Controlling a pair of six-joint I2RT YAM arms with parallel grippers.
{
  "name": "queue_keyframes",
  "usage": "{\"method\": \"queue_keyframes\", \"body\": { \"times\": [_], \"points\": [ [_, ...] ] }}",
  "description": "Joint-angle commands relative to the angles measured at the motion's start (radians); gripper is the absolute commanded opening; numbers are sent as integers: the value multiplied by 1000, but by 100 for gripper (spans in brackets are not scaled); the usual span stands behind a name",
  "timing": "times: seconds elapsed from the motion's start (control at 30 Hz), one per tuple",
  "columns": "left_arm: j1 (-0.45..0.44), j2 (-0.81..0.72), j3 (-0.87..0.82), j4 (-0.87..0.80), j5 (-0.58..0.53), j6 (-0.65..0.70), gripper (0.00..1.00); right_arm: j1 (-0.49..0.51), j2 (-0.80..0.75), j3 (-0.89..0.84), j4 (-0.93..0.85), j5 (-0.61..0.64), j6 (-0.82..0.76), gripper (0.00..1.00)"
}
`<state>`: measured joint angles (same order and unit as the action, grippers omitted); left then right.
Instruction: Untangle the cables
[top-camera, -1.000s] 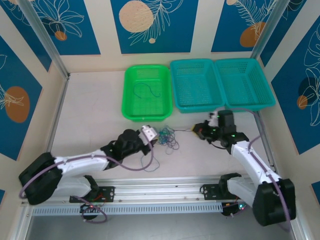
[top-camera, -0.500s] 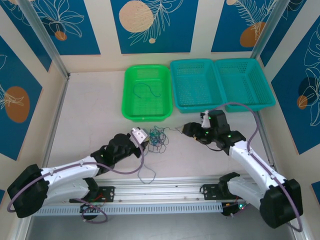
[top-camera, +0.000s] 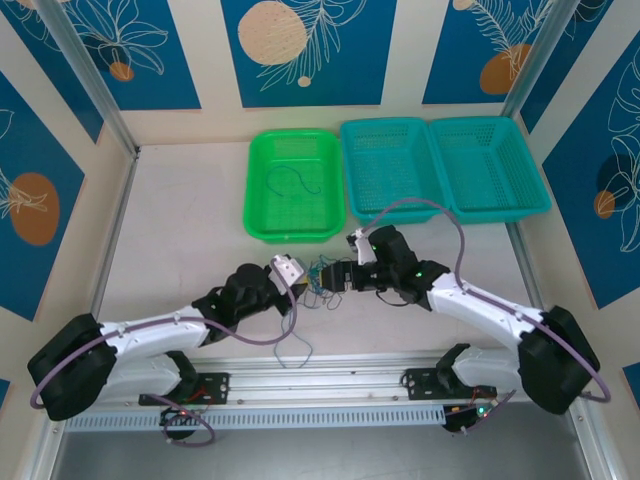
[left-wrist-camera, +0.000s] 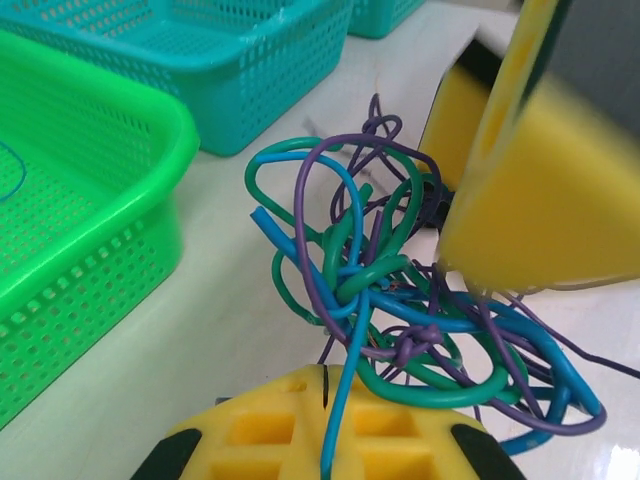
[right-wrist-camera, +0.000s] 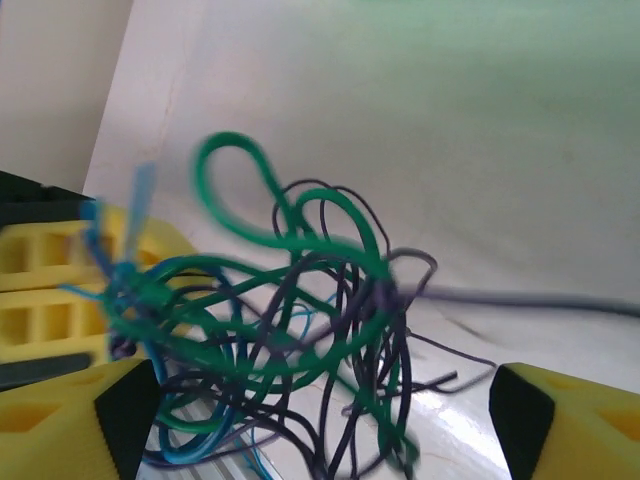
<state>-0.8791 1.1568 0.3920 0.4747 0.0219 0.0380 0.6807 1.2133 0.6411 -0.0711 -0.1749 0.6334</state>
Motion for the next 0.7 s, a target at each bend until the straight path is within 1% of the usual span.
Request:
{"method": "queue_keyframes", "body": {
  "times": [0.0,0.03,0.07,0.1,0.13,0.17,0.3,0.33,0.47,0.53,0.6,0.67],
  "points": [
    [8,18,24,98,52,-51,0,8,60,-7,157,-91,30,88],
    [8,24,24,107,56,-58,0,8,80,-6,178,-95,50,86],
    [8,29,25,112,59,-63,0,8,91,-5,191,-93,68,81],
    [8,33,27,114,59,-66,0,5,105,-3,202,-89,84,69],
    [8,36,29,112,55,-67,0,5,113,-1,208,-80,98,53],
    [8,37,30,108,46,-69,0,4,117,-1,210,-70,106,43],
    [9,8,25,72,-25,-68,0,-18,100,-2,153,-3,122,5],
    [9,-8,21,58,-52,-71,0,-35,89,-4,122,25,126,0],
    [21,-103,9,-48,-177,-100,0,-121,17,-37,-18,168,160,0],
    [48,-182,-9,-112,-228,-144,0,-214,-30,-71,-102,220,198,0],
    [93,-264,-30,-166,-231,-190,0,-309,-81,-105,-166,244,225,0],
    [142,-344,-52,-209,-208,-224,0,-388,-132,-123,-238,281,238,0]
  ]
}}
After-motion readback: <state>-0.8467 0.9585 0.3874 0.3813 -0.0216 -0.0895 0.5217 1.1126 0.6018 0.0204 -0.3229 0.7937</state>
